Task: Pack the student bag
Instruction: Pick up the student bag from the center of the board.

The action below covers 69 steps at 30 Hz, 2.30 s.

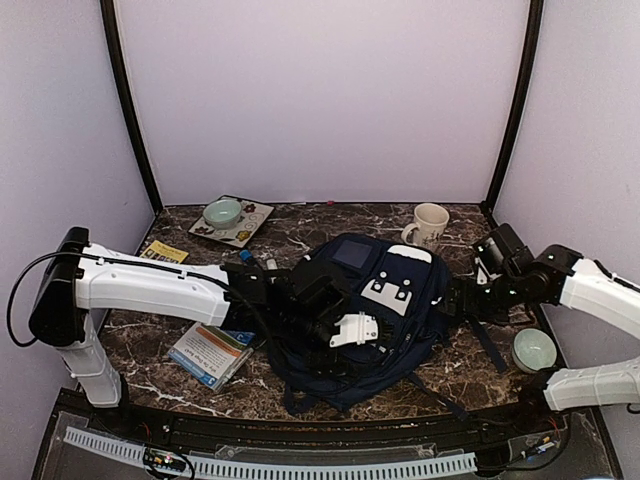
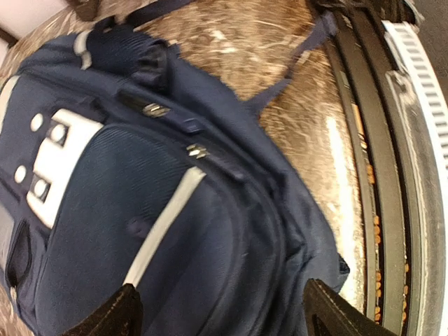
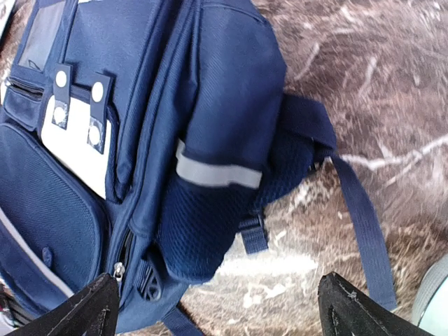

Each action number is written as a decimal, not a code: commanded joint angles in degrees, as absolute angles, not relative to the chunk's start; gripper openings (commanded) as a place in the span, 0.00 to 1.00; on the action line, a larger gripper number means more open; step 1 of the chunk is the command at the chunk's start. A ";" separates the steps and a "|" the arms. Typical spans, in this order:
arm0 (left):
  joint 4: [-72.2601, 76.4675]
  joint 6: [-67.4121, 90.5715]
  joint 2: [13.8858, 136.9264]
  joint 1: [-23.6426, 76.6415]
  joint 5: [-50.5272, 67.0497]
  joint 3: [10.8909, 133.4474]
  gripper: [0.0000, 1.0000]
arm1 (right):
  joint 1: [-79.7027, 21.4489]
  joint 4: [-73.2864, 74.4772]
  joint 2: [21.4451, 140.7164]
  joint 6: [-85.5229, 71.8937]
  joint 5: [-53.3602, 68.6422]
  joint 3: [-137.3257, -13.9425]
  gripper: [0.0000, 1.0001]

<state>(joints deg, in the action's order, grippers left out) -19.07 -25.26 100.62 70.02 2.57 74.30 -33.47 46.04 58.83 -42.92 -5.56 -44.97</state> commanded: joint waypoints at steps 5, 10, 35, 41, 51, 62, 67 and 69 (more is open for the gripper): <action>-16.96 -37.82 103.88 71.68 -2.01 75.83 0.73 | -33.39 48.56 50.85 -49.40 -5.56 -42.42 1.00; -15.12 -40.14 106.13 72.33 -5.70 76.60 0.65 | -33.36 50.82 49.93 -50.29 -6.02 -42.64 1.00; -10.45 -37.09 108.19 73.32 -22.26 82.76 0.00 | -33.47 44.71 42.87 -48.46 -5.32 -38.47 1.00; -12.69 -29.41 106.70 72.43 -23.30 85.38 0.00 | -33.42 39.00 39.70 -49.04 -3.90 -35.95 1.00; -13.36 -18.51 100.62 68.04 -21.78 84.14 0.00 | -33.42 32.41 40.53 -43.03 0.29 -34.71 1.00; -12.32 -9.94 97.24 63.52 -17.71 83.86 0.00 | -33.59 26.05 38.06 -39.43 7.63 -30.30 0.99; -11.76 -6.12 96.39 62.74 -16.62 83.49 0.00 | -33.71 23.54 37.24 -39.44 7.99 -27.79 0.96; -11.69 -4.68 96.27 62.46 -16.38 83.46 0.00 | -33.78 22.82 37.47 -39.21 7.70 -26.99 0.94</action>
<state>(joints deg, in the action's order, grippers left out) -13.80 -11.07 100.90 64.47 -12.75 83.31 -33.50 27.27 37.80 -40.34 6.90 -28.51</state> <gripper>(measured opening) 0.053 0.955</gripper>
